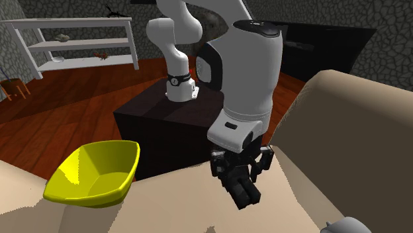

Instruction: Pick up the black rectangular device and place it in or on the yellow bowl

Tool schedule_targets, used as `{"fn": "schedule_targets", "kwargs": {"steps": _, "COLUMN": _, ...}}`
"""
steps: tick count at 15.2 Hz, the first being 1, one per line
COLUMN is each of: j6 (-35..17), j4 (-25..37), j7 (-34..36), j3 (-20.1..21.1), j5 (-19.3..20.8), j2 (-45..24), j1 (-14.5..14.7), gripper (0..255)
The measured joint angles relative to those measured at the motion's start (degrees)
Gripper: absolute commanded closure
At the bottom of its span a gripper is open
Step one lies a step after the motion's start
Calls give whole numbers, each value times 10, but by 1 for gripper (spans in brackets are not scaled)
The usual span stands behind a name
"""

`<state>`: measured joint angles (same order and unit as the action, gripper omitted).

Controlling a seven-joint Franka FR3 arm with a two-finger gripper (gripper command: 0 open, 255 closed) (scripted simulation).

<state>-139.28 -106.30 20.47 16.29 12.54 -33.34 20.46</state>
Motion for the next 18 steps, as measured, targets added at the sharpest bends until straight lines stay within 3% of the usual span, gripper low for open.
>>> {"fn": "schedule_targets", "kwargs": {"steps": 15, "j6": 83, "j4": 9, "j7": -19, "j3": 21, "j5": -30, "j2": 76, "j1": -15, "gripper": 255}}
{"fn": "schedule_targets", "kwargs": {"steps": 18, "j6": 78, "j4": -16, "j7": -44, "j3": 19, "j5": -39, "j2": 97, "j1": -37, "gripper": 255}}
